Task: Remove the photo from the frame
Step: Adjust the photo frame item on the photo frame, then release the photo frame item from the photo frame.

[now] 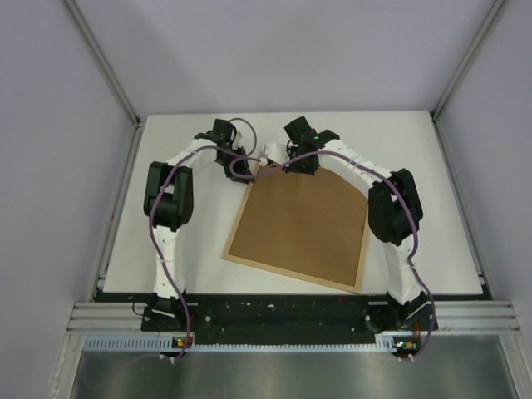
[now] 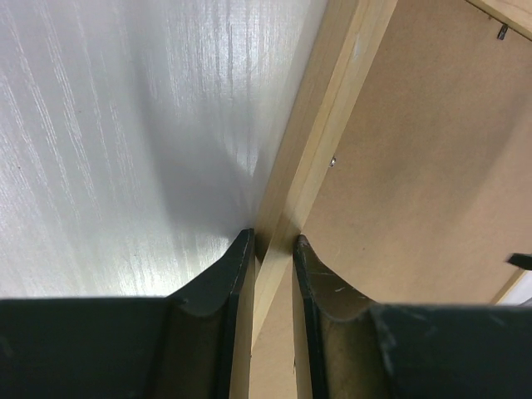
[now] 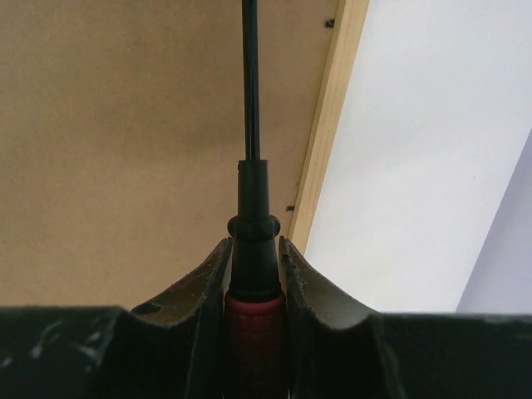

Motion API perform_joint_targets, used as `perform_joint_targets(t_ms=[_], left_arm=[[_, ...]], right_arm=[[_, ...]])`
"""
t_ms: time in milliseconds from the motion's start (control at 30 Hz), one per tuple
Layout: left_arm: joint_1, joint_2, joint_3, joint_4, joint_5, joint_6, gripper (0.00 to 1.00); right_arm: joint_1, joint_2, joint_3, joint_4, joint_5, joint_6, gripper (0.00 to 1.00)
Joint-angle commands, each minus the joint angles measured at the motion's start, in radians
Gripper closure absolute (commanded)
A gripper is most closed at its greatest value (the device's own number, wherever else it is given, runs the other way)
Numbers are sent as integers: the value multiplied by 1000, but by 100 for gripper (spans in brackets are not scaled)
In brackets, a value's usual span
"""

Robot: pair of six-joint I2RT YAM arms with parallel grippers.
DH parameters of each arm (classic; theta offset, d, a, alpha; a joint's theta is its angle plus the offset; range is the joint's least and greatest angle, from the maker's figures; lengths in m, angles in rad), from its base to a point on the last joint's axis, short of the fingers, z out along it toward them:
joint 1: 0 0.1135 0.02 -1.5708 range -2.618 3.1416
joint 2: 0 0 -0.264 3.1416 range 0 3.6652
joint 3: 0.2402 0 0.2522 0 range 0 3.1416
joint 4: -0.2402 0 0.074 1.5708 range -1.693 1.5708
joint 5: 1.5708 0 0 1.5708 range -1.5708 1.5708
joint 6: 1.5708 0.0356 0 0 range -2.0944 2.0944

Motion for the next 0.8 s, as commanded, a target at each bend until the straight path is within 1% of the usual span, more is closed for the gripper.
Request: perform_joint_targets(t_ms=[0, 133, 400, 433, 567, 600, 667, 767], left_arm=[[6, -22, -16, 14, 24, -86, 100], [18, 6, 3, 8, 21, -100, 100], [15, -7, -51, 46, 79, -127, 100], [15, -11, -57, 54, 94, -128, 99], [25, -16, -31, 45, 119, -100, 73], [32, -14, -21, 45, 131, -95, 68], [51, -5, 5, 39, 157, -91, 62], [72, 9, 38, 40, 180, -78, 61]], right_arm=[[39, 40, 66, 1, 36, -121, 100], [53, 69, 86, -3, 48, -166, 100], [77, 142, 143, -5, 91, -193, 100], [79, 152, 153, -5, 93, -192, 100], [86, 192, 196, 9, 118, -186, 100], [88, 203, 206, 20, 132, -180, 100], [91, 208, 209, 37, 149, -177, 100], [94, 209, 192, 55, 149, -175, 100]])
